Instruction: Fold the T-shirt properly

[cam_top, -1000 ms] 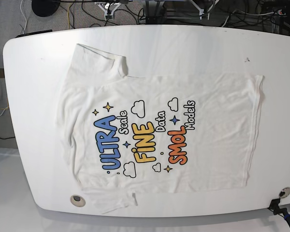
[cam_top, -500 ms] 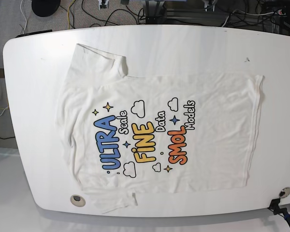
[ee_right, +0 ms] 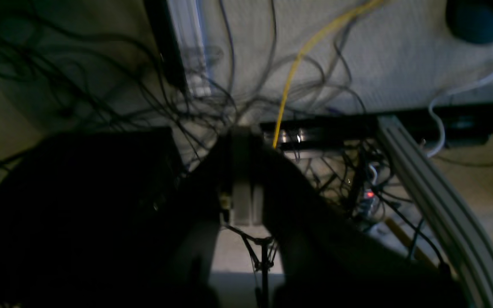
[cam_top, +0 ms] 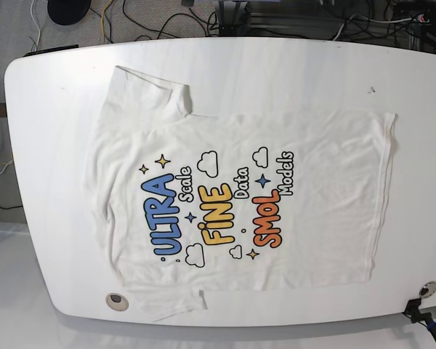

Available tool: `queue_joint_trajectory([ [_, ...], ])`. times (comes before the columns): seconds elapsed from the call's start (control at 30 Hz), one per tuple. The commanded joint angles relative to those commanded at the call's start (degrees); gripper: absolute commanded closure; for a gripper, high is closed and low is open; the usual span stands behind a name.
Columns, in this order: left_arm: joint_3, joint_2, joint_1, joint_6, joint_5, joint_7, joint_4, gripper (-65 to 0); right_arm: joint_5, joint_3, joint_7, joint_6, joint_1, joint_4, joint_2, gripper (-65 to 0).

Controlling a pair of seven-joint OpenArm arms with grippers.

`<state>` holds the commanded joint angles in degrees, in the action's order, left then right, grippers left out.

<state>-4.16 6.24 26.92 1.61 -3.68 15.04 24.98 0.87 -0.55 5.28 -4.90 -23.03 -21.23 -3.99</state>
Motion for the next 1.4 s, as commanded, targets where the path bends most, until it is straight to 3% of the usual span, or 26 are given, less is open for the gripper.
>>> queue_joint_trajectory([
  [0.2,-0.4,2.7,9.9,0.9,-1.1,0.7,11.2,0.0,0.2,0.1,-0.2,0.39,-7.3,-8.5,-2.1,0.0],
  [0.47,-3.3,7.0,29.4,5.0,-8.3,-2.4,39.4,0.0,1.6,0.2,-0.2,1.27,-21.6,-30.5,-4.8,0.0],
  [0.5,-2.3,6.3,24.8,3.5,-5.3,0.8,31.7,0.0,1.3,-0.5,-0.7,0.24,-19.9,-28.3,-4.0,0.0],
  [0.8,-6.3,8.8,39.4,4.3,-6.2,-4.1,60.6,0.0,1.3,-2.7,-1.8,0.41,-36.0,-52.1,-4.0,0.0],
  [1.1,-10.4,9.4,44.5,4.8,-7.1,-8.1,83.0,0.0,2.1,-8.7,-6.7,-0.27,-44.2,-76.9,-3.6,-0.5],
  [1.17,-11.8,9.0,44.0,4.9,-7.7,-8.5,86.8,0.0,2.2,-10.8,-7.7,-1.16,-43.9,-81.3,-3.1,-0.9],
  [1.23,-13.9,8.7,43.0,5.1,-9.5,-9.4,89.8,0.0,2.4,-13.1,-9.6,-3.12,-42.6,-85.3,-2.1,-1.1],
  [1.4,-18.3,8.8,40.1,6.3,-16.7,-12.2,95.1,0.0,3.8,-18.3,-18.0,-11.23,-36.3,-95.6,0.8,-2.3],
])
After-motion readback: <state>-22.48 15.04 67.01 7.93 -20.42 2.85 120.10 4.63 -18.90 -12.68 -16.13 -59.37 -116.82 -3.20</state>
